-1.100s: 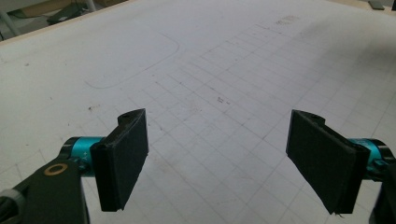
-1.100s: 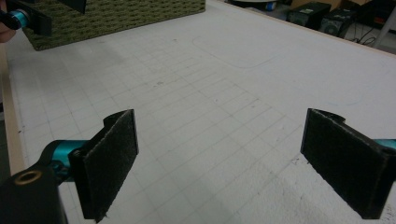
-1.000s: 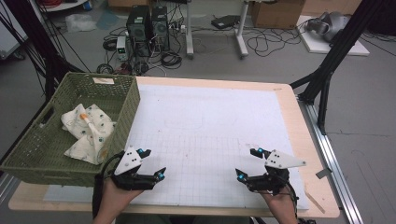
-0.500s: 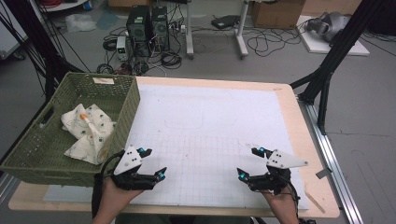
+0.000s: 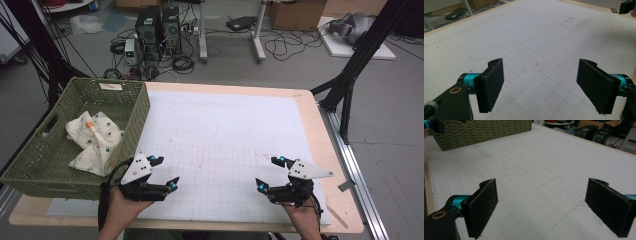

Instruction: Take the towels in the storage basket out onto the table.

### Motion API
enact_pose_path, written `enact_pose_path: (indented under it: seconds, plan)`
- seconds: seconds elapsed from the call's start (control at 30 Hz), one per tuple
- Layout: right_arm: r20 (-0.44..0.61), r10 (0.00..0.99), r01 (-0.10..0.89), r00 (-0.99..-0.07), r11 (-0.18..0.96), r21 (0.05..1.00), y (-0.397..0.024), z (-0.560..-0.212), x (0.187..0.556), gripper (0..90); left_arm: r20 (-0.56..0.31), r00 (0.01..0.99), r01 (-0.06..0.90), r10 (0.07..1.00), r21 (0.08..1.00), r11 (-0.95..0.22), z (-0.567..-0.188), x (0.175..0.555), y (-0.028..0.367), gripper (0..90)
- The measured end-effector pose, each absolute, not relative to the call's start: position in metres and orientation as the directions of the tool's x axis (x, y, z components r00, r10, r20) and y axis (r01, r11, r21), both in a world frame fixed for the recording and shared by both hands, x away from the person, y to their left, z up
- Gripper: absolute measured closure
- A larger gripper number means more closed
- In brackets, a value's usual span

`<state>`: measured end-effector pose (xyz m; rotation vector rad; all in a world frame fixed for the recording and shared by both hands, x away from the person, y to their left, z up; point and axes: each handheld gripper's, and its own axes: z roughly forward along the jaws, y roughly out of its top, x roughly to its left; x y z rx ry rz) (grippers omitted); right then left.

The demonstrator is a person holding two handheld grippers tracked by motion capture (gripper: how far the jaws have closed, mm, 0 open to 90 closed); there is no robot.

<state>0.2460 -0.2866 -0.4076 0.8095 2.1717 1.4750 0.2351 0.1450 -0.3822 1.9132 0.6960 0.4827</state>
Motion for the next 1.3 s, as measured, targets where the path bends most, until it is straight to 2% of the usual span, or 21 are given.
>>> enact_pose_path:
  seconds: [0.3,0.63,0.9,1.3]
  plan:
    - [-0.001,0.648,0.242,-0.761,0.285,0.928,-0.284,-0.407,0.246,10.3,0.036,0.77,0.23,0.637,0.916,-0.329,-0.363,0.237,0.149,24.4]
    - [-0.002,0.643,0.241,-0.766,0.289,0.927,-0.283,-0.408,0.247,10.4,0.04,0.761,0.224,0.647,0.92,-0.321,-0.339,0.248,0.17,26.6]
    - [0.0,0.641,0.241,-0.767,0.288,0.927,-0.283,-0.408,0.248,10.4,0.039,0.727,0.228,0.686,0.928,-0.294,-0.317,0.262,0.2,27.3]
    - [0.002,0.636,0.244,-0.772,0.294,0.924,-0.28,-0.409,0.249,10.4,0.042,0.69,0.234,0.723,0.932,-0.278,-0.306,0.272,0.228,28.2]
